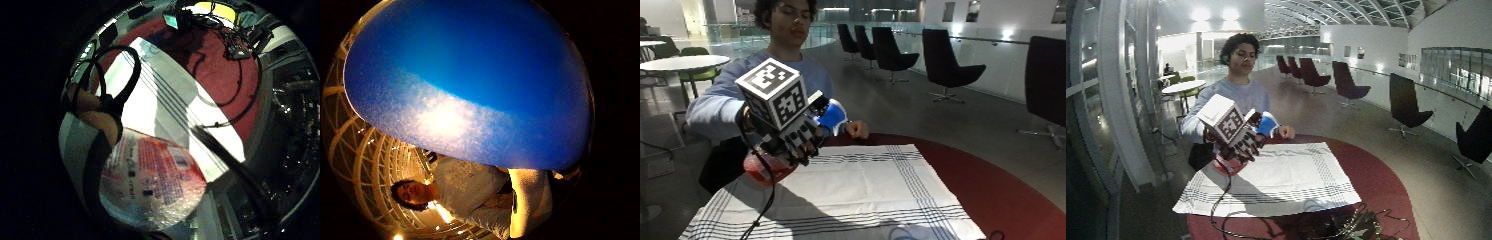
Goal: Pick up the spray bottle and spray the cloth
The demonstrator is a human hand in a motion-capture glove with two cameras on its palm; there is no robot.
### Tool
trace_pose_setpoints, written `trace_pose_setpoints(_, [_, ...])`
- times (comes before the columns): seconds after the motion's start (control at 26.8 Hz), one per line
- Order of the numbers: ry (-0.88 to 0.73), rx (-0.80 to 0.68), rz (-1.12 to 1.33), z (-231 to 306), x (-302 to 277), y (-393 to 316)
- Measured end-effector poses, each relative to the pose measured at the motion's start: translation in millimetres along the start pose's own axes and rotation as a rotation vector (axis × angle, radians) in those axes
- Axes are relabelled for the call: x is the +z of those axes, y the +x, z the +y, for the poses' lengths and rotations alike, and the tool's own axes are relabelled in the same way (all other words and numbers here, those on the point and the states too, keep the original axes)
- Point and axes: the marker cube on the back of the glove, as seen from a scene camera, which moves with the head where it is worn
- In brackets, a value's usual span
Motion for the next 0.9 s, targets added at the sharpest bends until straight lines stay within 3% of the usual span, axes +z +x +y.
trace_pose_setpoints(0.37, [-0.098,0.095,0.155,16,-4,-10])
trace_pose_setpoints(0.9, [-0.134,0.143,0.182,24,2,-5])
